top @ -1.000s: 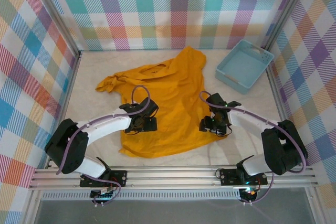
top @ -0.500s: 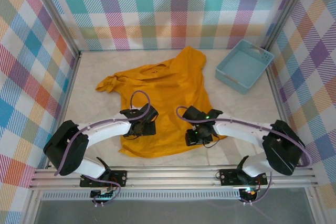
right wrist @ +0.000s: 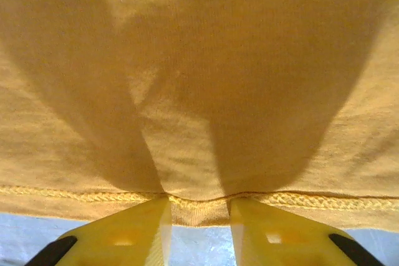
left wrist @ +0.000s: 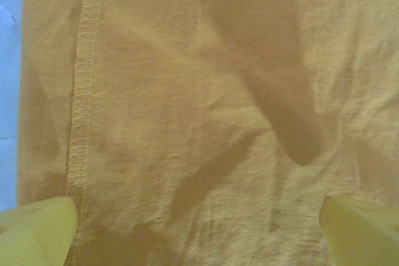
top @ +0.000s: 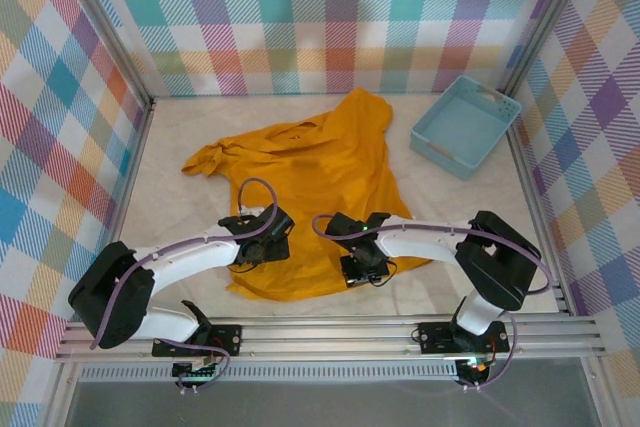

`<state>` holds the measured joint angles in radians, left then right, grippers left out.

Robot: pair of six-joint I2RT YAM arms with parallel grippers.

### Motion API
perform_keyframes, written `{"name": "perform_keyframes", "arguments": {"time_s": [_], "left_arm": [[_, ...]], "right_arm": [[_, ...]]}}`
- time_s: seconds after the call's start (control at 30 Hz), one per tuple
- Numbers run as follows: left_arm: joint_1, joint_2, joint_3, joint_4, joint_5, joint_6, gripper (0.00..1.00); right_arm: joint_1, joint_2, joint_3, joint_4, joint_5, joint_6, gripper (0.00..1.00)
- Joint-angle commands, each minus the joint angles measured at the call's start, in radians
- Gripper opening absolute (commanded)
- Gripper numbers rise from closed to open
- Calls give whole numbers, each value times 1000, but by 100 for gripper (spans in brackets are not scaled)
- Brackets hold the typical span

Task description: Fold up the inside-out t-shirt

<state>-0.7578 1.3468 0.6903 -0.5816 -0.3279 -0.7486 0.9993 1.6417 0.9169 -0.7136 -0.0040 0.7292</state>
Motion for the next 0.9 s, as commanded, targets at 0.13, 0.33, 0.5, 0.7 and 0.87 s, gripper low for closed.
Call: {"name": "perform_keyframes", "arguments": {"time_s": [0.13,0.33,0.5,0.7,0.87], "left_arm": [[-9,-48,-20,2,-30,-9,100],[-9,-74,-9,2,-21,22,100],[-11,-85,5,-10,-20,46,100],[-11,-92,5,-6,-11,51,100],[-10,-94,-1,-6,-10,54,100]], "right_arm": [[15,11,11,-37,51,26,16],[15,-55,26,-85,74,21,12],[15,-88,20,-78,73,13,19],[15,-53,7,-40,46,21,11],[15,-51,-4,-49,55,29,21]]}}
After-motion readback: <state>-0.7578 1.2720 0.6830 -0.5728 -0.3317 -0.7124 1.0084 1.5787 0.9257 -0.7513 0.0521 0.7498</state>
